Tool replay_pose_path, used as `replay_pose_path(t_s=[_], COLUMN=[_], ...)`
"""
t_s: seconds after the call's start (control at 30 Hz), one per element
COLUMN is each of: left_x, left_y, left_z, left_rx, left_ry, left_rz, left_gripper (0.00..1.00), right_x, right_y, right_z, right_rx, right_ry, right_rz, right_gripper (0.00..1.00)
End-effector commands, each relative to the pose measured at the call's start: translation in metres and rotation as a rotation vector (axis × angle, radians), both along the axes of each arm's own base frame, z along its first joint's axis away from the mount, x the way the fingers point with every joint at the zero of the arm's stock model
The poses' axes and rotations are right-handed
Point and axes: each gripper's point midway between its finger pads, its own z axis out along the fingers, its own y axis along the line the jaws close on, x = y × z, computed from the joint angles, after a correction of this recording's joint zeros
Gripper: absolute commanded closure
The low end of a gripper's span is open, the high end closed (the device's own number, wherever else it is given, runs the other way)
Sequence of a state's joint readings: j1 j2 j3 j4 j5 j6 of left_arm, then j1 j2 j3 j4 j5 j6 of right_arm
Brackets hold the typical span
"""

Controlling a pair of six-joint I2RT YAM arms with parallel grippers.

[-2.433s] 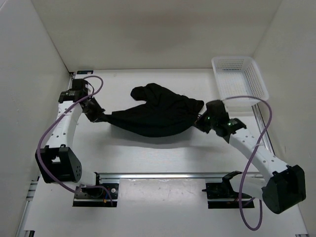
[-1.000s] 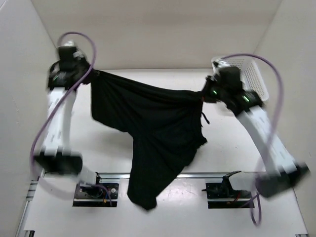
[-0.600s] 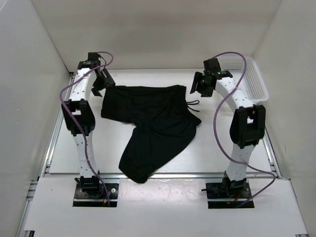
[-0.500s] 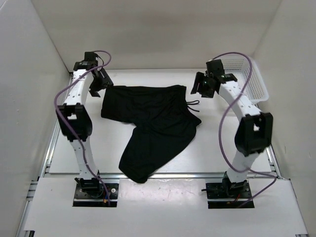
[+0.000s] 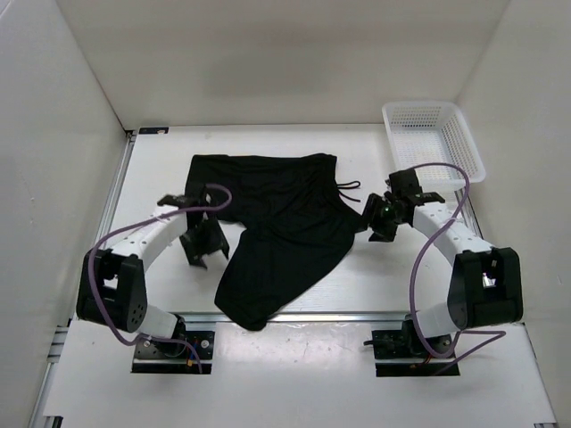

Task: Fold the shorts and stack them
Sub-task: Flatten the shorts out

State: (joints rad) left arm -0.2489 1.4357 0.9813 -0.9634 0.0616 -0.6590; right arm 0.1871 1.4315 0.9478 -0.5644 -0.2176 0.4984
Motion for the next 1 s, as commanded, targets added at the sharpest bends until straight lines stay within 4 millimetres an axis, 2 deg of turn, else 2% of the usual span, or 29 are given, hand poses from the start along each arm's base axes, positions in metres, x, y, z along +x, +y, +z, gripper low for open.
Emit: replay_pose_path(t_s=[0.0, 0.07, 0.13, 0.23, 0.27, 0.33, 0.37, 0.4, 0.47, 0.5, 0.57, 0.6, 0.63, 0.7, 0.77, 0.8, 0.83, 0.87, 0.9, 0.97], left_x=[-0.023, -0.045, -0.058, -0.075, -0.079, -0.081, -0.086, -0.083, -0.088, -0.087, -0.088, -0.087, -0.083, -0.076, -0.065, -0.047, -0.048, -0.039, -0.021, 0.000], left_y=[-0.018, -0.025, -0.030, -0.032, -0.031, -0.030, -0.028, -0.030, -0.025, -0.026, -0.024, -0.024, -0.022, -0.017, -0.001, 0.001, 0.009, 0.019, 0.021, 0.030], left_z=[-0.012, -0.026, -0.035, -0.053, -0.057, -0.064, -0.069, -0.069, -0.075, -0.078, -0.080, -0.078, -0.074, -0.052, -0.032, -0.008, 0.004, 0.017, 0.037, 0.053], left_rx=[-0.086, -0.103, -0.096, -0.068, -0.061, -0.045, -0.034, -0.040, -0.015, -0.013, 0.000, 0.000, 0.005, 0.036, 0.114, 0.106, 0.127, 0.134, 0.127, 0.137], left_ry=[0.041, 0.110, 0.142, 0.214, 0.236, 0.243, 0.267, 0.255, 0.279, 0.284, 0.289, 0.290, 0.279, 0.243, 0.180, 0.103, 0.102, 0.062, 0.002, -0.058], left_rz=[0.059, 0.065, 0.067, 0.069, 0.084, 0.091, 0.102, 0.101, 0.104, 0.105, 0.106, 0.106, 0.117, 0.129, 0.148, 0.170, 0.172, 0.197, 0.188, 0.190], left_gripper=[0.24, 0.23, 0.19, 0.19, 0.19, 0.19, 0.22, 0.24, 0.34, 0.53, 0.85, 0.90, 0.90, 0.90, 0.90, 0.90, 0.90, 0.90, 0.90, 0.90], right_x=[0.016, 0.024, 0.032, 0.051, 0.051, 0.063, 0.063, 0.066, 0.073, 0.073, 0.076, 0.077, 0.075, 0.072, 0.074, 0.069, 0.067, 0.068, 0.064, 0.064], right_y=[0.004, 0.007, 0.005, 0.012, 0.013, 0.016, 0.018, 0.019, 0.022, 0.022, 0.021, 0.021, 0.019, 0.015, 0.011, 0.008, 0.008, 0.008, 0.006, 0.006], right_z=[0.001, -0.006, -0.018, -0.020, -0.031, -0.032, -0.040, -0.042, -0.040, -0.040, -0.036, -0.032, -0.031, -0.022, -0.007, -0.007, 0.003, 0.008, 0.008, 0.016], right_rx=[0.099, 0.110, 0.106, 0.137, 0.139, 0.152, 0.161, 0.162, 0.183, 0.183, 0.174, 0.176, 0.163, 0.140, 0.124, 0.110, 0.113, 0.115, 0.107, 0.111], right_ry=[-0.042, -0.046, -0.028, -0.042, -0.012, -0.020, 0.007, 0.003, -0.015, -0.015, -0.017, -0.029, -0.027, -0.047, -0.095, -0.090, -0.108, -0.123, -0.120, -0.143], right_rz=[-0.040, -0.034, -0.045, -0.038, -0.051, -0.053, -0.047, -0.047, -0.045, -0.045, -0.050, -0.049, -0.056, -0.046, -0.047, -0.055, -0.054, -0.053, -0.058, -0.057], right_gripper=[0.40, 0.38, 0.37, 0.37, 0.37, 0.37, 0.40, 0.43, 0.55, 0.76, 0.95, 1.00, 1.00, 1.00, 1.00, 1.00, 1.00, 1.00, 1.00, 1.00])
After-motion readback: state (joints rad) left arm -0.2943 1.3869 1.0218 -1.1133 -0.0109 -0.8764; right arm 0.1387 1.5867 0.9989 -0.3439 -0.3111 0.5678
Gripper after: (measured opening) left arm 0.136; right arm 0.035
